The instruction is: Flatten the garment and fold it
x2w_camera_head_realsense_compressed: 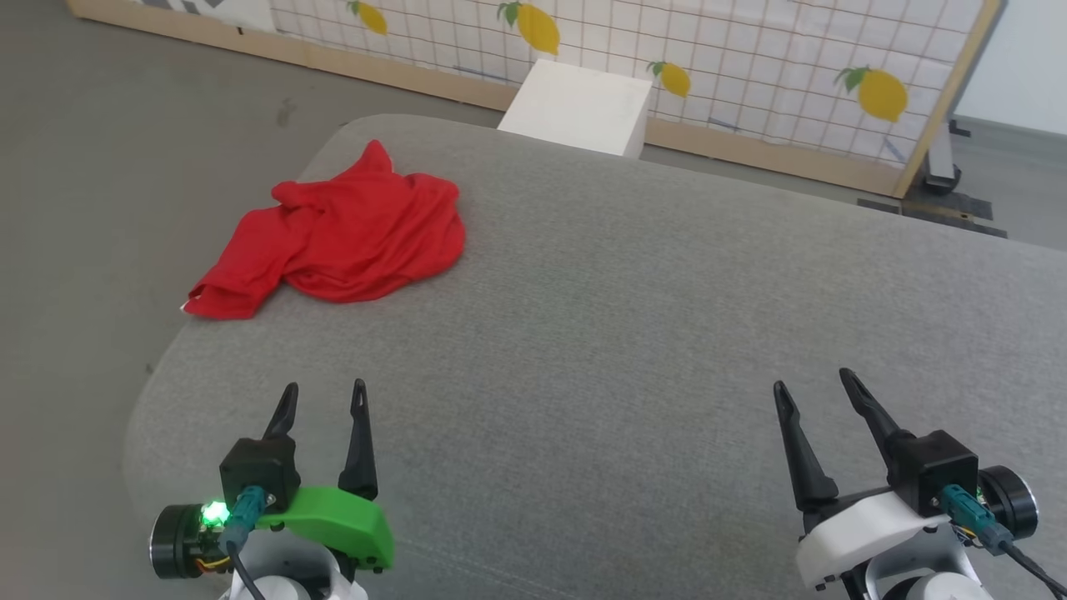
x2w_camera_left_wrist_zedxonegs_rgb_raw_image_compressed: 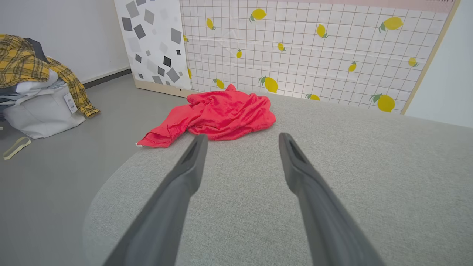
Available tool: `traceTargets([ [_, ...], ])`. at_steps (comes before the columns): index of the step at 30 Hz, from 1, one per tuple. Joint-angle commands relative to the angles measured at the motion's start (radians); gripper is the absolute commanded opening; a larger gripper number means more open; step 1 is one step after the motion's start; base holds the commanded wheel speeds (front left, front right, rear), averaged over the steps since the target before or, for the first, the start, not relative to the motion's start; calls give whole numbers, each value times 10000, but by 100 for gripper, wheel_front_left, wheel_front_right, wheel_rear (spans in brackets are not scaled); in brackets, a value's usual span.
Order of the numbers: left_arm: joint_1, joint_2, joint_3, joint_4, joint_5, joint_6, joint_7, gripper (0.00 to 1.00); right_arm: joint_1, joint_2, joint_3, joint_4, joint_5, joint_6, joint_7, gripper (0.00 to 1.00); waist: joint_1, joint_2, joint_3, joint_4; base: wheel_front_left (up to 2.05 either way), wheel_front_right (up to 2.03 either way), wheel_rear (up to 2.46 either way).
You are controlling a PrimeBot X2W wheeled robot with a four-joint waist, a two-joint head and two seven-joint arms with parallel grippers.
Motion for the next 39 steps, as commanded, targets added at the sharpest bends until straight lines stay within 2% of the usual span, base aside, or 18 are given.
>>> traceTargets([
  [1,-149,94,-32,46,-128,112,-93,100,-126,11,29,35,50,-8,-121,100,0,0,-18,174,0,0,0],
  [39,-128,377,-402,415,-949,730,-876,100,-225,19,68,377,250,-13,-918,100,0,0,-24,2007,0,0,0],
])
